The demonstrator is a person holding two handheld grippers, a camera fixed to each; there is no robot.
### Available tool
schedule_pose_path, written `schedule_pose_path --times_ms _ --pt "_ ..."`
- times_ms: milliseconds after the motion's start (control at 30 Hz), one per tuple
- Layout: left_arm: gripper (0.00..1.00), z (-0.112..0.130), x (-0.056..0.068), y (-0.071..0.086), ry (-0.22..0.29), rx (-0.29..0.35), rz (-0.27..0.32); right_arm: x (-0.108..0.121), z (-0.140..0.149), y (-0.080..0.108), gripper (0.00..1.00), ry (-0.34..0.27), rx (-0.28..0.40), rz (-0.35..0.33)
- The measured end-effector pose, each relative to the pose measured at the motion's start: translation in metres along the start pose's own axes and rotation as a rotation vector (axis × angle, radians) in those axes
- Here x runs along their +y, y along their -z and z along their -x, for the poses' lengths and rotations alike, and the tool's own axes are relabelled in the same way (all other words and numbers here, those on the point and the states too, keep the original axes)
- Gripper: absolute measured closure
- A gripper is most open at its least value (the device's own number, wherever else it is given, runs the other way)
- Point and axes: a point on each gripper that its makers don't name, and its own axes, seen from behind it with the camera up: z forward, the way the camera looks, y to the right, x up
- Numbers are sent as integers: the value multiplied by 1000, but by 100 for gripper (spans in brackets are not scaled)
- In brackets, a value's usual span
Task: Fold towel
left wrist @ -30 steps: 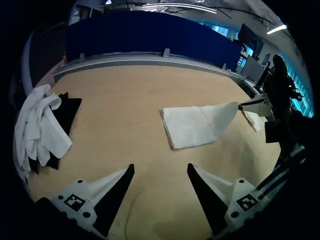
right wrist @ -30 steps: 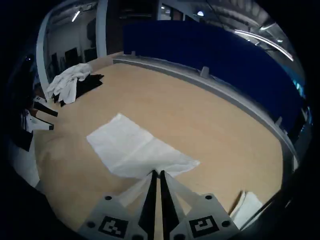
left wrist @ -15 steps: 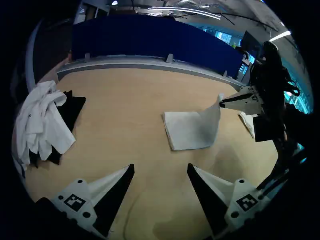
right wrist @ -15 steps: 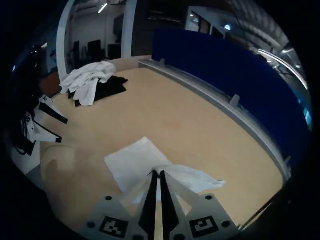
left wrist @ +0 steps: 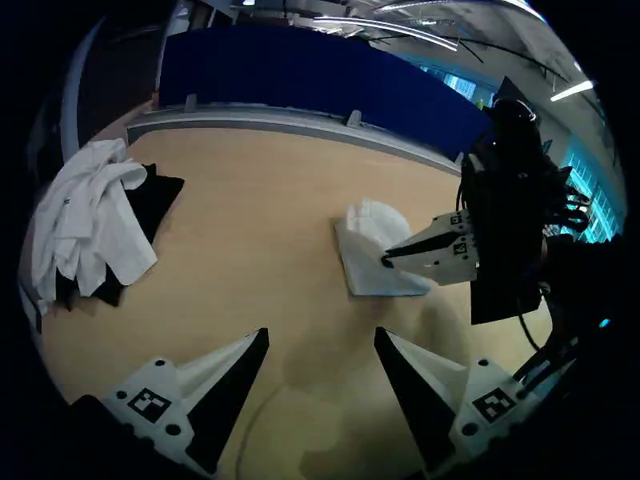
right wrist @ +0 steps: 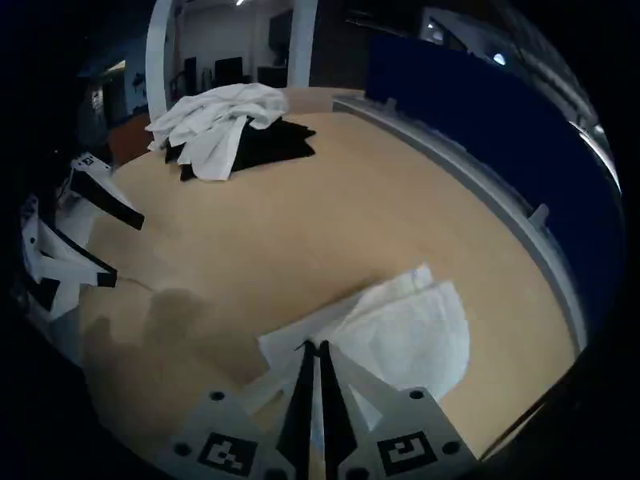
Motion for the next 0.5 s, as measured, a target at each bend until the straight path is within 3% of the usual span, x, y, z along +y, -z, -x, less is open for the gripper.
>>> schedule_pose_path --times_ms 167,333,500 --pt "2 3 -3 0 1 -6 -1 -10 14 -14 95 -25 -26 -5" --pt "2 0 -4 -2 -1 -4 4 -9 14 -13 90 -57 -16 -10" --pt "2 -3 -2 -3 -12 -3 11 -8 9 -3 56 -76 6 -13"
